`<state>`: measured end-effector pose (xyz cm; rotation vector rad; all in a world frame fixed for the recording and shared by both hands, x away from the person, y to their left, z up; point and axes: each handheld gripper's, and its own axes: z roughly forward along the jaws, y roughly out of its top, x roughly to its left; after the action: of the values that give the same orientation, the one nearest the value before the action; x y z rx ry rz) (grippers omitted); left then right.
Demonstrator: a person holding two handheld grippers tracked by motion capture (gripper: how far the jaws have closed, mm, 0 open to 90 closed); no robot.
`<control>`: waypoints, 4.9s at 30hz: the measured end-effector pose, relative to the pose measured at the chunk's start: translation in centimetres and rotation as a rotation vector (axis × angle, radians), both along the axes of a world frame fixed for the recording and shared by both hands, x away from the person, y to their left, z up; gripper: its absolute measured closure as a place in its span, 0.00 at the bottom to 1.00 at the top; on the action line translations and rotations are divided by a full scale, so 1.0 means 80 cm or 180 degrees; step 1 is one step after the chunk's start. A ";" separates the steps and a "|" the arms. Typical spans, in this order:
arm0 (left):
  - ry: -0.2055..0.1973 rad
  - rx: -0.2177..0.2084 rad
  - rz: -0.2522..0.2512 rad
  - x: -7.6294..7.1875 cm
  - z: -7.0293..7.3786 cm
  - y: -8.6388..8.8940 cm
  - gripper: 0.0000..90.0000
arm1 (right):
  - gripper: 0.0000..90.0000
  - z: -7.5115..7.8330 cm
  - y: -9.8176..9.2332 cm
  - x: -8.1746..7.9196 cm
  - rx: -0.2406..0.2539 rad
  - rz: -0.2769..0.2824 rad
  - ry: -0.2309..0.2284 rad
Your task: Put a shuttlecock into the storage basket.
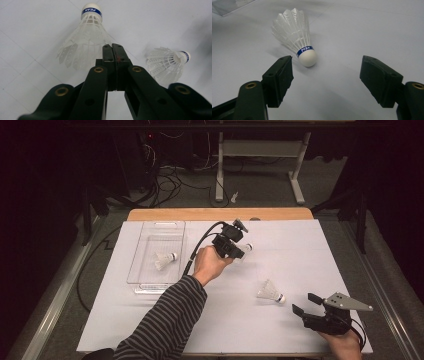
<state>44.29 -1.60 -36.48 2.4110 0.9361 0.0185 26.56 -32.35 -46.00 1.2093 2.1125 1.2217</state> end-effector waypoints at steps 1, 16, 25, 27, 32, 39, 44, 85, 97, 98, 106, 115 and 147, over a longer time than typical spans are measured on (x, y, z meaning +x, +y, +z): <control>0.0002 0.0003 -0.0007 0.000 0.000 0.000 1.00 | 0.30 0.000 0.000 0.000 -0.0001 0.0000 0.0000; -0.0001 0.0005 -0.0021 -0.007 0.003 0.010 1.00 | 0.30 0.000 0.000 -0.001 0.0003 0.0001 -0.0002; 0.0014 -0.0014 -0.0015 -0.011 0.007 0.022 1.00 | 0.30 0.000 0.000 -0.001 -0.0001 0.0003 -0.0005; 0.0014 -0.0015 -0.0008 -0.012 0.008 0.024 1.00 | 0.30 0.000 -0.001 -0.001 0.0004 -0.0005 -0.0001; 0.0005 -0.0018 -0.0021 -0.014 0.012 0.029 1.00 | 0.30 0.001 0.001 -0.001 -0.0001 -0.0002 0.0003; 0.0015 -0.0042 -0.0023 -0.019 0.011 0.036 1.00 | 0.30 0.001 0.001 -0.002 0.0003 -0.0006 0.0004; 0.0004 -0.0039 -0.0008 -0.022 0.012 0.042 1.00 | 0.30 0.000 0.000 -0.001 0.0000 -0.0002 -0.0001; -0.0106 -0.0076 0.0079 -0.040 0.024 0.090 1.00 | 0.30 0.000 0.001 -0.001 -0.0010 -0.0002 0.0008; -0.0147 -0.0028 0.0158 -0.040 0.028 0.104 1.00 | 0.30 0.000 0.001 -0.001 -0.0012 -0.0001 0.0011; -0.0135 -0.0045 0.0165 -0.039 0.028 0.105 1.00 | 0.30 0.000 0.001 -0.001 -0.0013 0.0001 0.0011; -0.0169 -0.0060 0.0237 -0.039 0.033 0.116 1.00 | 0.30 0.000 0.001 -0.001 -0.0017 0.0001 0.0008; -0.0217 -0.0040 0.0334 -0.038 0.037 0.130 1.00 | 0.30 0.000 0.001 -0.001 -0.0017 -0.0006 0.0007; -0.0302 -0.0151 0.0742 -0.034 0.048 0.190 1.00 | 0.30 0.000 0.001 -0.001 -0.0021 -0.0008 0.0009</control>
<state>41.54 13.62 -32.67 2.2251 1.1541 0.1927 26.46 -32.23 -45.98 1.2114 2.1148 1.2118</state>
